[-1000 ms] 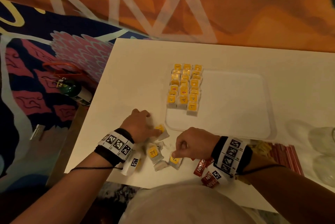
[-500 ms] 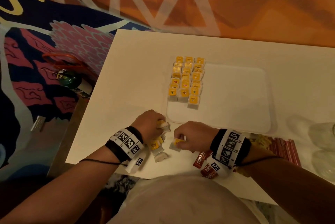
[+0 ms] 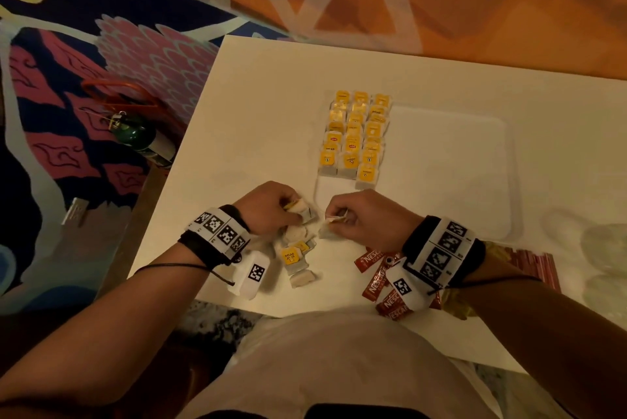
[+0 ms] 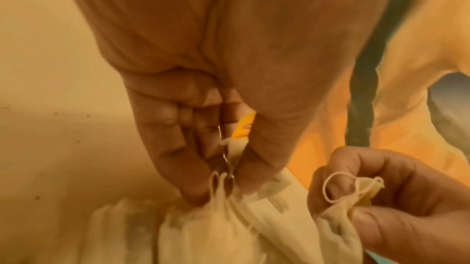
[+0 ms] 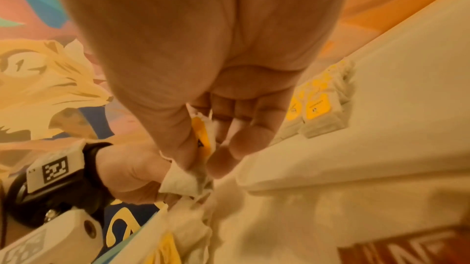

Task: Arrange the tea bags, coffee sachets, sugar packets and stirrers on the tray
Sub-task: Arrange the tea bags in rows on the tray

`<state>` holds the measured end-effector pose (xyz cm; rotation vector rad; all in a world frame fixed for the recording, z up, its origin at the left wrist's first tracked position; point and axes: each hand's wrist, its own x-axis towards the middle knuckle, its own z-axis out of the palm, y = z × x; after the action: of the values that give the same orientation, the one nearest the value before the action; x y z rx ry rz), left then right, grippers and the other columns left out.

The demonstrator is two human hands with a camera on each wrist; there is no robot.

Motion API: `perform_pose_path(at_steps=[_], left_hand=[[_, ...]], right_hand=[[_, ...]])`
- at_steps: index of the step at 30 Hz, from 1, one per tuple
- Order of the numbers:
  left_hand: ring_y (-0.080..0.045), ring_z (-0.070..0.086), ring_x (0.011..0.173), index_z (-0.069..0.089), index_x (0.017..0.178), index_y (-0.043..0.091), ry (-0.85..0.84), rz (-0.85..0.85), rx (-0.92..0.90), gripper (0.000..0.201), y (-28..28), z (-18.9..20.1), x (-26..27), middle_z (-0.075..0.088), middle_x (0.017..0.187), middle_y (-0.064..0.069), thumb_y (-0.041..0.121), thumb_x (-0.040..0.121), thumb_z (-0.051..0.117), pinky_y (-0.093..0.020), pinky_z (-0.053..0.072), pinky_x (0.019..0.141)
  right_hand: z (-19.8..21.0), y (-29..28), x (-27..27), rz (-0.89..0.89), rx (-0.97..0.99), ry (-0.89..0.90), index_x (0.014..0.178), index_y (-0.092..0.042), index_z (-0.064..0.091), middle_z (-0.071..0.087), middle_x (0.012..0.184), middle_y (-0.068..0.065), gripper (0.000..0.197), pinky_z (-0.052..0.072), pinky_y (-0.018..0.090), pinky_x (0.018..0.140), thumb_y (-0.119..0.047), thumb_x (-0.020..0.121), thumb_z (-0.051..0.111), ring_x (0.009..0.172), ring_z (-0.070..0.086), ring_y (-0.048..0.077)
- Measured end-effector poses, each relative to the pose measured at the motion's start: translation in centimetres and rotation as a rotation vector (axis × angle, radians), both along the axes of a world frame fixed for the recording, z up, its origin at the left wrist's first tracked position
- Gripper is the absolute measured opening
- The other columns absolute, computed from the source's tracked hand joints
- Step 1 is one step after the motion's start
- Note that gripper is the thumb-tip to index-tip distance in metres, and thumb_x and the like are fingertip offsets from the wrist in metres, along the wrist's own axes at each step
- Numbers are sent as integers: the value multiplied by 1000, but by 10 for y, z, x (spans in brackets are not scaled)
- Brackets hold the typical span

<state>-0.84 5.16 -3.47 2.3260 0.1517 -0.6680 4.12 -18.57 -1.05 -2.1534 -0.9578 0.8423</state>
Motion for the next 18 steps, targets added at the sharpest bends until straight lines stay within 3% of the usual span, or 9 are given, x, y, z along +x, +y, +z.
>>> perform_pose_path(at_steps=[3, 5, 7, 9, 13, 15, 18], left_hand=[[-14, 61, 66, 65, 73, 22, 64, 9, -167, 14, -3, 10, 0, 66, 69, 4, 20, 76, 79, -34, 50, 70], [-15, 60, 68, 67, 78, 19, 113, 42, -298, 12, -5, 15, -1, 65, 72, 2, 20, 71, 77, -32, 49, 70], [-18, 59, 73, 67, 86, 12, 133, 71, -389, 25, -6, 18, -1, 64, 76, -2, 21, 64, 76, -33, 48, 73], [-19, 59, 77, 64, 96, 4, 135, 92, -451, 36, -6, 21, -1, 63, 81, -6, 15, 64, 75, -34, 48, 76], [-22, 64, 87, 59, 113, 1, 143, 145, -570, 53, -4, 23, -3, 65, 97, -13, 12, 65, 78, -34, 55, 79], [-24, 66, 88, 59, 117, 5, 130, 142, -572, 58, -3, 24, -4, 66, 101, -17, 19, 65, 81, -39, 58, 83], [-26, 68, 83, 62, 115, 6, 98, 105, -521, 43, 0, 24, -5, 68, 97, -20, 10, 75, 78, -40, 60, 77]], right_hand=[[4, 7, 5, -17, 63, 13, 99, -25, 70, 68, 91, -14, 7, 46, 14, 72, -27, 92, 70, 79, 61, -3], [6, 13, 7, -35, 86, 6, 97, -25, 69, 65, 87, -17, 5, 42, 9, 69, -27, 92, 71, 78, 59, -8], [8, 18, 10, -63, 113, -17, 96, -24, 68, 62, 84, -19, 6, 41, 8, 67, -27, 92, 72, 76, 57, -11], [8, 23, 14, -89, 119, -43, 93, -21, 67, 62, 84, -16, 10, 42, 13, 65, -29, 90, 73, 71, 57, -10], [4, 35, 17, -118, 39, -121, 86, -23, 62, 65, 81, -7, 21, 52, 41, 68, -42, 87, 73, 71, 60, 8], [3, 41, 17, -131, 10, -130, 83, -24, 59, 63, 76, -7, 26, 52, 44, 66, -46, 86, 73, 70, 60, 15], [3, 46, 16, -139, -9, -138, 83, -21, 59, 60, 70, -8, 31, 50, 42, 65, -49, 85, 73, 66, 56, 13]])
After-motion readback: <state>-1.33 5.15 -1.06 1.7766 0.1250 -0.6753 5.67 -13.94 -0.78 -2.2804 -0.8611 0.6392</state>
